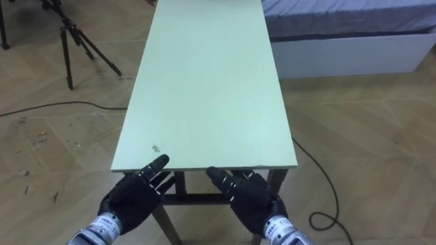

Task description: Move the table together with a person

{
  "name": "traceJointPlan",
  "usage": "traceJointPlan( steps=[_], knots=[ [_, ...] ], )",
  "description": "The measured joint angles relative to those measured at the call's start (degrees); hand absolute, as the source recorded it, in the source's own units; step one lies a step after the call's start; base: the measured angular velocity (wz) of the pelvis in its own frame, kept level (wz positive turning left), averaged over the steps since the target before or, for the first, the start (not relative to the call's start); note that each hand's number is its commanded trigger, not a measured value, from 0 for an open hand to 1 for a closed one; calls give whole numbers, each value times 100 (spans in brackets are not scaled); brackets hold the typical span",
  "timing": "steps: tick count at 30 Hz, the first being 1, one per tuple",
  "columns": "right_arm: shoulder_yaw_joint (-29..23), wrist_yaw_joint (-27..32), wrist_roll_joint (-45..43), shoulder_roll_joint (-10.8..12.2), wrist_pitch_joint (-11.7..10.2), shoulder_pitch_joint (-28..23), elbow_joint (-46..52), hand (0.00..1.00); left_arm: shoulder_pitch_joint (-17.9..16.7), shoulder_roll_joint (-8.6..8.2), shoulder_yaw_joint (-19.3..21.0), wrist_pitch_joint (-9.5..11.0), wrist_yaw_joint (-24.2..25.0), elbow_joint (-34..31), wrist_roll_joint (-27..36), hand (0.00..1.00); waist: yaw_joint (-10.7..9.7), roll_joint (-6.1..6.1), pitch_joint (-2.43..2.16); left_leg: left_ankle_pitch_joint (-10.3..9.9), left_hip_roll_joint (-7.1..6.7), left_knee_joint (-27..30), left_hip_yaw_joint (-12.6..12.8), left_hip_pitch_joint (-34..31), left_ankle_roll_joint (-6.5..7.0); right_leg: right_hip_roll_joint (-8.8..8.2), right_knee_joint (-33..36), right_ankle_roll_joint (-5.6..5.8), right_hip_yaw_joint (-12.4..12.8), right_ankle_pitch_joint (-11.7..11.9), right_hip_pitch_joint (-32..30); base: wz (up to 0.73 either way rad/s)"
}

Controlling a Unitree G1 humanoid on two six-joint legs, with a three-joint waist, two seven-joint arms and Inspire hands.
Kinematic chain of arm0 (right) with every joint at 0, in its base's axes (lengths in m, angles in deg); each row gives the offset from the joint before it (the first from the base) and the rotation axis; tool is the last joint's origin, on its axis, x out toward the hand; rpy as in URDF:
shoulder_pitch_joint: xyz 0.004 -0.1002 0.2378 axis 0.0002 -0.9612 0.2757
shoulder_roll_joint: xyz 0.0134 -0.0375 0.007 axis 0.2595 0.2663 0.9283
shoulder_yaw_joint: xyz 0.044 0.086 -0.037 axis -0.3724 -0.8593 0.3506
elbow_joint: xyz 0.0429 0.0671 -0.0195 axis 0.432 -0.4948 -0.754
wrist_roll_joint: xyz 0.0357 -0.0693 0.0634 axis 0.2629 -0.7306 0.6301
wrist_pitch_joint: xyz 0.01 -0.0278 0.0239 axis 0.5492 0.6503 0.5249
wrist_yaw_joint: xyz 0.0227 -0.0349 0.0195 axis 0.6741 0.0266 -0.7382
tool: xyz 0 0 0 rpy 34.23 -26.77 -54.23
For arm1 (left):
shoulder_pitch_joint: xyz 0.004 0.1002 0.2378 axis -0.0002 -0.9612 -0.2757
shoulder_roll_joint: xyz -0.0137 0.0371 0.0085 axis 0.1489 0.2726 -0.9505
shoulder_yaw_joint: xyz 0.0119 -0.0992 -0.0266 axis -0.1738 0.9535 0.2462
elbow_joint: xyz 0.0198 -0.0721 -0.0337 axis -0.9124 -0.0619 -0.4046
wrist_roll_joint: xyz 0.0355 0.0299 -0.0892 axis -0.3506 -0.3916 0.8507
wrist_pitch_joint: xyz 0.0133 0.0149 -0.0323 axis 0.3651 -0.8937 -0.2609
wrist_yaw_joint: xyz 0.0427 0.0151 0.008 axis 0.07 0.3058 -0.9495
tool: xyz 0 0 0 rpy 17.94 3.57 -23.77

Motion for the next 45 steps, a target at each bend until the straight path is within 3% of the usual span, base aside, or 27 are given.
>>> traceJointPlan(
  steps=[10,15,19,22,24,30,33,40,45],
  knots=[
    [-302,293,846,12,3,-5,-4,0,178,-44,132,-196,-482,-40,408,0,90,-12,7,1,12,-6,-20,21,0,23,-53,-12,-1,20,16,0],
    [-493,504,1092,93,4,6,-3,0,264,-175,201,-220,-760,-44,603,0,104,-12,7,1,12,15,-52,-1,0,23,-57,-12,-1,27,-6,0],
    [-594,618,1440,298,-1,47,-4,0,371,-349,423,-268,-1103,-37,1073,0,104,-17,7,1,17,106,-74,-91,0,24,-36,-17,35,31,-90,-2],
    [-649,708,1519,341,0,62,-3,0,373,-487,537,-295,-1214,-61,1073,0,112,-16,7,1,16,112,-86,-100,0,22,27,-19,41,39,-98,0],
    [-705,804,1668,423,0,79,-3,0,373,-494,542,-304,-1293,-90,1074,0,113,-15,6,1,17,115,-87,-97,1,26,16,-20,58,39,-125,-5],
    [-794,1046,2055,559,2,157,4,0,373,-543,626,-353,-1428,-125,1086,0,114,9,-9,1,17,117,-103,-110,1,31,24,-27,100,58,-173,-3],
    [-916,1270,2384,689,3,156,85,0,373,-680,747,-374,-1508,-124,1226,0,118,29,-21,2,15,117,-102,-110,2,29,24,-26,102,63,-174,0],
    [-934,1518,2390,740,1,156,188,0,373,-859,904,-374,-1798,-125,1300,0,97,125,-75,8,14,116,-99,-105,12,30,31,-27,114,68,-174,0],
    [-964,1679,2389,785,-34,156,262,0,401,-967,972,-352,-1930,-142,1299,0,97,132,-77,9,12,116,-99,-105,14,31,29,-27,115,68,-171,0]
  ],
)
